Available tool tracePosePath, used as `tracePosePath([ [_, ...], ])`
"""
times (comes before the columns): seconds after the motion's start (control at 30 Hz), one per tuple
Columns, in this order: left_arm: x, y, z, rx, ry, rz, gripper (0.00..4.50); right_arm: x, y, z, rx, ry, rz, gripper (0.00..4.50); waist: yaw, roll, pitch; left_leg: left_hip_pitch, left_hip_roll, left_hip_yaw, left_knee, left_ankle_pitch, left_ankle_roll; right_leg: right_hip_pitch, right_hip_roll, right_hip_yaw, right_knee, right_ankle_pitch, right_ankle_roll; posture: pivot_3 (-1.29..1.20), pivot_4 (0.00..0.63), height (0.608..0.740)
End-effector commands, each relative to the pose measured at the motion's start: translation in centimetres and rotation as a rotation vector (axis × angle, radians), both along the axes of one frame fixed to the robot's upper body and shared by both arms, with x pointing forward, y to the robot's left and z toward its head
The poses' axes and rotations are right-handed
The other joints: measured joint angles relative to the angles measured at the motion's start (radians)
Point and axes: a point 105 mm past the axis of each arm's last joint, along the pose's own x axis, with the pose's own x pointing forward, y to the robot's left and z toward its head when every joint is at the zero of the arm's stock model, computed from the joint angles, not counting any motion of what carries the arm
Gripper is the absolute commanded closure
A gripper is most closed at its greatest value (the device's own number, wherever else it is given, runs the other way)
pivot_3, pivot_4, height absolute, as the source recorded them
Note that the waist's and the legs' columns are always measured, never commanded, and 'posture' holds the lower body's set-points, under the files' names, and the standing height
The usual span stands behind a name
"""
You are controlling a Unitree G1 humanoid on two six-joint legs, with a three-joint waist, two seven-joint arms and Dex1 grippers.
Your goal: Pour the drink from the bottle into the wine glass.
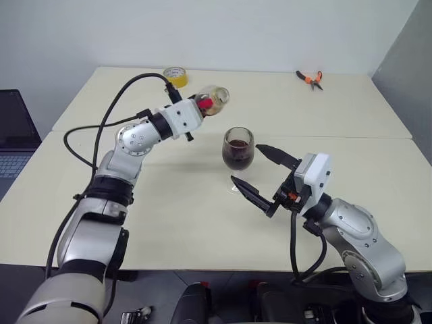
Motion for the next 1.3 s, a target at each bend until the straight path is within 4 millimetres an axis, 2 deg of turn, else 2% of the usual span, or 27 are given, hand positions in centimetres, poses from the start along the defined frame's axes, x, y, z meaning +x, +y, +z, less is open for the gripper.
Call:
tracePosePath([
  [0.03,0.0,2.9,0.2,-0.289,0.09,0.115,3.85,-1.3,0.2,0.7,-0.023,0.009,0.051,0.0,-0.005,0.0,0.0,0.0,0.0,0.0,0.0,0.0,0.0,0.0,0.0,0.0,0.0,0.0,0.0,0.0,0.15,0.74],
  [0.2,-0.4,6.1,-3.7,-0.473,0.2,0.305,3.86,-0.9,-0.5,0.9,-0.046,0.048,0.026,0.0,-0.012,0.0,0.0,0.0,0.0,-0.002,0.0,0.0,0.001,0.0,0.0,-0.001,0.001,0.0,0.0,0.0,0.15,0.74],
  [0.4,-0.3,7.3,-6.1,-0.503,0.241,0.406,3.86,-0.5,-0.6,1.0,-0.062,0.103,0.039,0.0,-0.004,-0.002,-0.001,0.0,-0.001,-0.002,0.0,-0.001,0.001,0.001,0.0,-0.001,0.0,0.0,0.0,0.0,0.15,0.74],
  [0.73,0.9,8.5,-8.7,-0.69,0.333,0.454,3.86,-0.7,-0.4,1.2,-0.123,0.096,0.072,0.0,-0.002,-0.003,-0.002,0.0,-0.001,-0.002,0.0,-0.001,0.001,0.001,0.0,-0.002,0.0,0.0,0.0,0.0,0.15,0.74],
  [0.97,1.2,8.2,-9.2,-0.679,0.329,0.461,3.86,-0.8,-0.4,1.0,-0.13,0.097,0.079,0.0,0.003,-0.003,-0.002,0.0,-0.001,-0.002,0.0,-0.001,0.001,0.001,0.0,-0.002,0.0,0.0,0.0,0.0,0.15,0.74],
  [1.1,1.4,8.7,-9.3,-0.72,0.326,0.492,3.86,-0.8,-0.4,0.9,-0.132,0.099,0.078,0.0,0.005,-0.003,-0.002,0.0,-0.001,-0.002,0.0,-0.001,0.001,0.001,0.0,-0.002,0.0,0.0,0.0,0.0,0.15,0.74],
  [1.3,1.2,8.6,-9.6,-0.721,0.323,0.486,1.91,-1.0,-0.5,0.6,-0.135,0.105,0.078,0.0,0.005,-0.003,-0.002,0.0,-0.001,-0.002,0.0,-0.001,0.001,0.001,0.0,-0.001,0.0,0.0,0.0,0.0,0.15,0.74],
])
